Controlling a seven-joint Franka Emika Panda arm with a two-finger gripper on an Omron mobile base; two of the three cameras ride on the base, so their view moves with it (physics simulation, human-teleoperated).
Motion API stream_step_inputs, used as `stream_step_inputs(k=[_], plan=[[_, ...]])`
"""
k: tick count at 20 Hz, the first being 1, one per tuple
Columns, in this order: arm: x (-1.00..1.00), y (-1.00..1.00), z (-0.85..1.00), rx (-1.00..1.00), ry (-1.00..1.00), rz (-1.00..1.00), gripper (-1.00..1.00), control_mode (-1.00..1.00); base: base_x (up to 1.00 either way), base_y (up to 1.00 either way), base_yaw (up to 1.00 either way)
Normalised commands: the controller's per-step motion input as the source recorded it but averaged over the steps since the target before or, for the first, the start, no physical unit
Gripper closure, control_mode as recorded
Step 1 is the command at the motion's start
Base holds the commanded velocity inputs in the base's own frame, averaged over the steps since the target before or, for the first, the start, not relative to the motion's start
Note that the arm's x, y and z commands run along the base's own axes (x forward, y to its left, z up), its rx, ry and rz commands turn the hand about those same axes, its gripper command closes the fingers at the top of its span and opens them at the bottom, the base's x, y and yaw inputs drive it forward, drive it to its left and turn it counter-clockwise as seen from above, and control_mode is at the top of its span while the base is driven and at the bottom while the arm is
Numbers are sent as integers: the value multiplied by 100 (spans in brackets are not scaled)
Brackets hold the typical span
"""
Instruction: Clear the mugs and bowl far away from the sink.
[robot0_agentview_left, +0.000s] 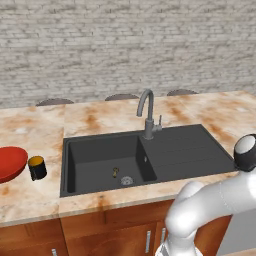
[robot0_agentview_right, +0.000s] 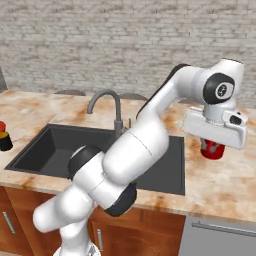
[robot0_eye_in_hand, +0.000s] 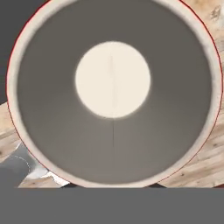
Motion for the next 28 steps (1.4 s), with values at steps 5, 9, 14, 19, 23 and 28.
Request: stream_step_inputs(k=[5, 9, 14, 19, 23, 28], plan=[[-98, 97, 24, -8, -13, 25, 100, -100, 0, 0, 0], [-99, 100, -33, -31, -31, 21, 100, -100, 0, 0, 0], [-55, 100, -2, -43, -33, 10, 100, -100, 0, 0, 0], [-13, 90, 48, -33, -36, 0, 100, -100, 0, 0, 0], [-25, 50, 91, -3, -2, -1, 100, -100, 0, 0, 0], [-45, 25, 77, 10, 5, 0, 100, -100, 0, 0, 0]])
